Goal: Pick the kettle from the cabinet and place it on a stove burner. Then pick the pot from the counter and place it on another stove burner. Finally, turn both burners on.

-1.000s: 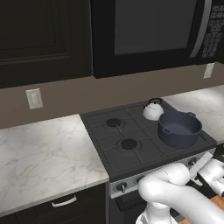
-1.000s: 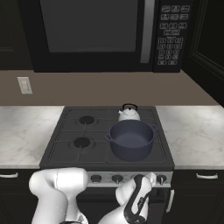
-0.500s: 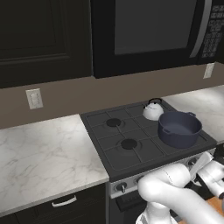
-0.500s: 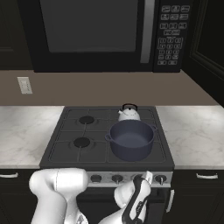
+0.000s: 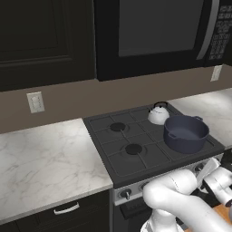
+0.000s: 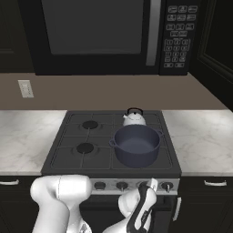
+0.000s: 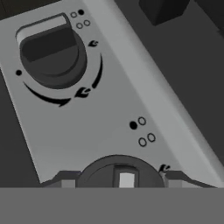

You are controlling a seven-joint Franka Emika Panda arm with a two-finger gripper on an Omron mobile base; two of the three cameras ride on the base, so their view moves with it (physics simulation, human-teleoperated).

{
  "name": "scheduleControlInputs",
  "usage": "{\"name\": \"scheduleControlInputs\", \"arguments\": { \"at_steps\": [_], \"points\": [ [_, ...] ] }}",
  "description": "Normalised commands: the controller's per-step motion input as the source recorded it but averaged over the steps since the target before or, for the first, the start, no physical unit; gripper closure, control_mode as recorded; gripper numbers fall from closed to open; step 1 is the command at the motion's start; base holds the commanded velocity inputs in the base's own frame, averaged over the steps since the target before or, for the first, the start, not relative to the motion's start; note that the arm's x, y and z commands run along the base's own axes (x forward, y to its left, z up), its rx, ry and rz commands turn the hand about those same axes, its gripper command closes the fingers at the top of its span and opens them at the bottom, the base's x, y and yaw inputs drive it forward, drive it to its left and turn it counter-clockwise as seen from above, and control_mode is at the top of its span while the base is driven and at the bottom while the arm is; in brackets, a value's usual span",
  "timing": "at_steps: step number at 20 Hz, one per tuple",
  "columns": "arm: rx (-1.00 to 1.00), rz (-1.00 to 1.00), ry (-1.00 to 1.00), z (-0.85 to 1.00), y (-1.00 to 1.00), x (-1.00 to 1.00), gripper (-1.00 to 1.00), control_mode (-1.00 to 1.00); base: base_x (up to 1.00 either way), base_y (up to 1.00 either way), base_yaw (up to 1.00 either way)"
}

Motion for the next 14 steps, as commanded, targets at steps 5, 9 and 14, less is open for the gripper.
{"name": "scheduleControlInputs", "arguments": {
  "at_steps": [5,9,14],
  "points": [
    [0.0,0.0,0.0,0.0,-0.01,-0.12,-1.0,-1.0,0.0,0.0,0.0],
    [0.0,0.0,0.0,0.0,-0.05,-0.24,-1.0,-1.0,0.0,0.0,0.0],
    [0.0,0.0,0.0,0.01,-0.01,-0.31,-1.0,-1.0,0.0,0.0,0.0]
  ]
}}
